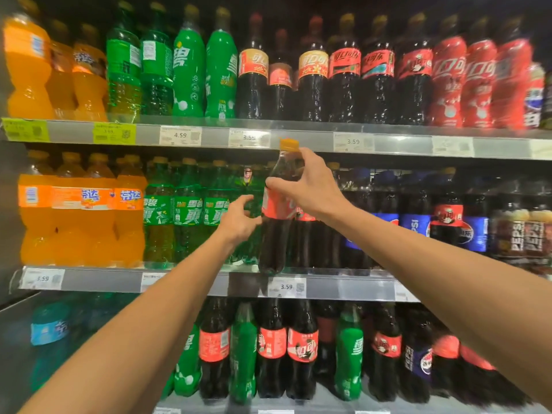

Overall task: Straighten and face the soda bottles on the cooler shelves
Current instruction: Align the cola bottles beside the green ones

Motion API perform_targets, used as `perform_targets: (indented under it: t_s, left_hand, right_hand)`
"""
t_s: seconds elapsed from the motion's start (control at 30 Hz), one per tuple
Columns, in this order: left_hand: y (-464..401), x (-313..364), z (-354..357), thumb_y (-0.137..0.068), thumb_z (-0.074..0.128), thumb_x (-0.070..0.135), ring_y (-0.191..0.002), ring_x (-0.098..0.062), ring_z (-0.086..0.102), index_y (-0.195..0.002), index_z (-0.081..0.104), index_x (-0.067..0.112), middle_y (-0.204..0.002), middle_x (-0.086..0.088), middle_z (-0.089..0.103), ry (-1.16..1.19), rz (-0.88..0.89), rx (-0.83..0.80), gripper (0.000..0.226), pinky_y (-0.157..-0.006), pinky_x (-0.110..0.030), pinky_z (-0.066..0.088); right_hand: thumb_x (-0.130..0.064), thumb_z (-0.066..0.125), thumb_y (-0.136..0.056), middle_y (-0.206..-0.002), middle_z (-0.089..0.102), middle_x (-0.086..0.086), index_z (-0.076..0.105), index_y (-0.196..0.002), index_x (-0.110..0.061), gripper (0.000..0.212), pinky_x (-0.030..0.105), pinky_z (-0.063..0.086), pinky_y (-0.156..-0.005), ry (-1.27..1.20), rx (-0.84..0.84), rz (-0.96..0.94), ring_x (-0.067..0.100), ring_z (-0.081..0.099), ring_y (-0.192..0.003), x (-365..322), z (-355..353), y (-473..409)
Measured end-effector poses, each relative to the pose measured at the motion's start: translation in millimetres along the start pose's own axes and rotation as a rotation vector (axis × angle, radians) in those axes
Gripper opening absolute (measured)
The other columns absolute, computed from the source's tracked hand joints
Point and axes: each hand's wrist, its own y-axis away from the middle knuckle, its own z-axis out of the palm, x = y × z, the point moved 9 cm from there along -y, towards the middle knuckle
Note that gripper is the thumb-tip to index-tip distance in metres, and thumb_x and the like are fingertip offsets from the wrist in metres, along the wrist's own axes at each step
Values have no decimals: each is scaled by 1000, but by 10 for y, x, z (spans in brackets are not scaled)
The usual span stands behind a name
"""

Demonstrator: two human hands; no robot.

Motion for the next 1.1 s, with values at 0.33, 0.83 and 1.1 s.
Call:
perform_targets:
  t_s: [0.33,0.83,1.1]
  left_hand:
    - [-18,21,300,-76,80,43,-128,-41,44,-144,30,4,-142,-23,44,-116,-64,146,94,-100,-46,41]
    - [216,-51,-168,-86,70,39,-129,-40,42,-141,35,-2,-136,-23,50,-268,56,361,76,-100,-47,37]
    - [173,-67,-159,-86,67,45,-127,-42,43,-143,32,2,-140,-22,37,-394,46,390,79,-95,-50,41]
  right_hand:
    - [-50,76,-68,-93,71,-6,65,-99,-20,44,43,55,-84,75,18,182,16,68,-89,446,-165,-85]
    - [-46,65,-89,-102,66,2,45,-122,-22,45,37,43,-72,119,15,116,27,61,-91,361,349,-4]
    - [-47,58,-95,-114,64,10,45,-116,-16,40,43,48,-81,137,4,226,34,62,-101,535,471,20]
